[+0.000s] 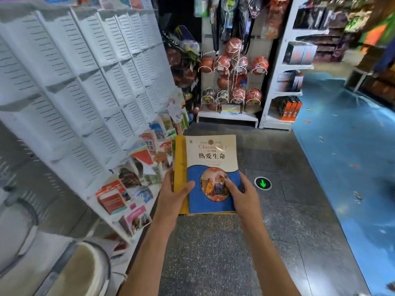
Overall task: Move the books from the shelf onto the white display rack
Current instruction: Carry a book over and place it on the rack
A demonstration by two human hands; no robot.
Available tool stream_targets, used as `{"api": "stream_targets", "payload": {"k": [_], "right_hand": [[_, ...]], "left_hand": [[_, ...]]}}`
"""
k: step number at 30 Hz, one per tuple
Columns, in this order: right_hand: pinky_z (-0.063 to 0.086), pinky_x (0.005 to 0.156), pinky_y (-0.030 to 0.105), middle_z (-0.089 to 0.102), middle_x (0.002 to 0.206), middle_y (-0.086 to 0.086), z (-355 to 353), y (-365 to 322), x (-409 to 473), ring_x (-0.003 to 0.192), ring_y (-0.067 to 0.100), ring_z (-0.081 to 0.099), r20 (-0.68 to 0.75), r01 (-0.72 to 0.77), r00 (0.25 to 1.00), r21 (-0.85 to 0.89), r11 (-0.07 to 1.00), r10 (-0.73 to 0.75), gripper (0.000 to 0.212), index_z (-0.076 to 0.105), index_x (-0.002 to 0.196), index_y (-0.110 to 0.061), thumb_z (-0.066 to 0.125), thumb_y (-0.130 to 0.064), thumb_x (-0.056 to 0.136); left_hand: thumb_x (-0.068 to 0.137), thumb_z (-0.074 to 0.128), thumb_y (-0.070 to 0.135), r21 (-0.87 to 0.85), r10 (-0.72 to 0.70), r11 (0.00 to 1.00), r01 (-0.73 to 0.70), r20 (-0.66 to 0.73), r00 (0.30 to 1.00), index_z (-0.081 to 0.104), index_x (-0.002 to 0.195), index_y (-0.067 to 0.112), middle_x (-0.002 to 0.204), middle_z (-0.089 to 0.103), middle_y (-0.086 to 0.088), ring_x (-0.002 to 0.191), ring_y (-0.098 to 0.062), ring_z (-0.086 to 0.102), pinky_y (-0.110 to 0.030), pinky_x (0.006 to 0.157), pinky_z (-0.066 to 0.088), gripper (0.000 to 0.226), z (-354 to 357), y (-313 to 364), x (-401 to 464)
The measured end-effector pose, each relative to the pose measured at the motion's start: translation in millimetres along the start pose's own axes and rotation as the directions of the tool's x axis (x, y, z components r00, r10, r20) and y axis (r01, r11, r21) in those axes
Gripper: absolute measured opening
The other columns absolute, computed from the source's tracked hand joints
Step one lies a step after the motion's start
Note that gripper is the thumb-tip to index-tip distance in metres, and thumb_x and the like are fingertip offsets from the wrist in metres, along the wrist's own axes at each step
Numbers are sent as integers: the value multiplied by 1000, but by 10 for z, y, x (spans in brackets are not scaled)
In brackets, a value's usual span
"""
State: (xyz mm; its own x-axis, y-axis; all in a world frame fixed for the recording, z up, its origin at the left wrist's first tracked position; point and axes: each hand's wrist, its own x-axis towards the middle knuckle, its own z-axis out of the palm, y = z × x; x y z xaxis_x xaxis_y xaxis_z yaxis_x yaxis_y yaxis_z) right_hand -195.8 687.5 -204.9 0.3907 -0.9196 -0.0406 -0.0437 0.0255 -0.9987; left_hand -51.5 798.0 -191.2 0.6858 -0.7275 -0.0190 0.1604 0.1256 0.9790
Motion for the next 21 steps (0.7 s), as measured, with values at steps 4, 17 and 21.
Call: {"api": "stream_targets", "payload": {"k": [4,17,21], "right_hand": [[52,96,36,57,129,-10,-231,-139,742,117,10,56,-76,76,993,-179,981,-91,56,47,144,-26,67,-35,93],[39,106,27,39,147,-18,105,-298,2633,130,-4,37,76,276,961,-312,909,-266,67,27,154,-35,60,-34,96],[31,101,5,37,144,-20,502,-397,3358,129,-13,31,76,391,918,-345,853,-390,65,27,152,-34,55,-40,94]], "left_hand": [[94,64,14,24,-16,1000,15,33,999,50,132,34,119,68,9,99,-6,70,-31,82,60,45,513,-35,619],[89,67,36,230,199,958,-174,-89,976,48,139,25,123,68,5,107,-9,67,-43,91,58,55,826,-111,2558],[85,67,59,378,305,893,-245,-108,946,30,153,28,148,50,6,133,-9,50,-44,106,48,84,741,-77,3417]]}}
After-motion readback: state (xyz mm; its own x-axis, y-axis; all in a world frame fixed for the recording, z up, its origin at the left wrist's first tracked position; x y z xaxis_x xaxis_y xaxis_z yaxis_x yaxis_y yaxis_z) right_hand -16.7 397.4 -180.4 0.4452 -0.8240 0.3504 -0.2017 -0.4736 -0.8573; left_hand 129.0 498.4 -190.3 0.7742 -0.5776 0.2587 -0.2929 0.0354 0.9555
